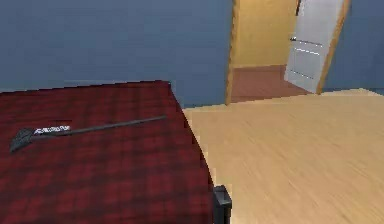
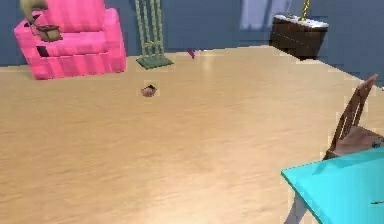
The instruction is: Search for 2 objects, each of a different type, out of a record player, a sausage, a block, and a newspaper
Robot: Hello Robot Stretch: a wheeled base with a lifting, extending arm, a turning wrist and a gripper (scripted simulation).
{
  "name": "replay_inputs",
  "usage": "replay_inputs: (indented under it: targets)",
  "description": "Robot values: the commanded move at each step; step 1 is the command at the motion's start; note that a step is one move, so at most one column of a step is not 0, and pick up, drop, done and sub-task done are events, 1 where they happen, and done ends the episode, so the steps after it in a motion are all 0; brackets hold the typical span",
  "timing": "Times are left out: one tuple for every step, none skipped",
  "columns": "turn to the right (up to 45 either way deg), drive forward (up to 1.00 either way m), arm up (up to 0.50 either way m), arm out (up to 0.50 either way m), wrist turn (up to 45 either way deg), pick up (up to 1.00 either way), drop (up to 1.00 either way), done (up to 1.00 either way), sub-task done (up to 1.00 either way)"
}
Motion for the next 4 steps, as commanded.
replay_inputs:
  targets:
    - [45.0,0.0,0.0,0.0,0.0,0.0,0.0,0.0,0.0]
    - [15.0,0.0,0.0,0.0,0.0,0.0,0.0,0.0,0.0]
    - [0.0,0.6,0.0,0.0,0.0,0.0,0.0,0.0,0.0]
    - [3.0,0.0,0.0,0.0,0.0,0.0,0.0,0.0,0.0]
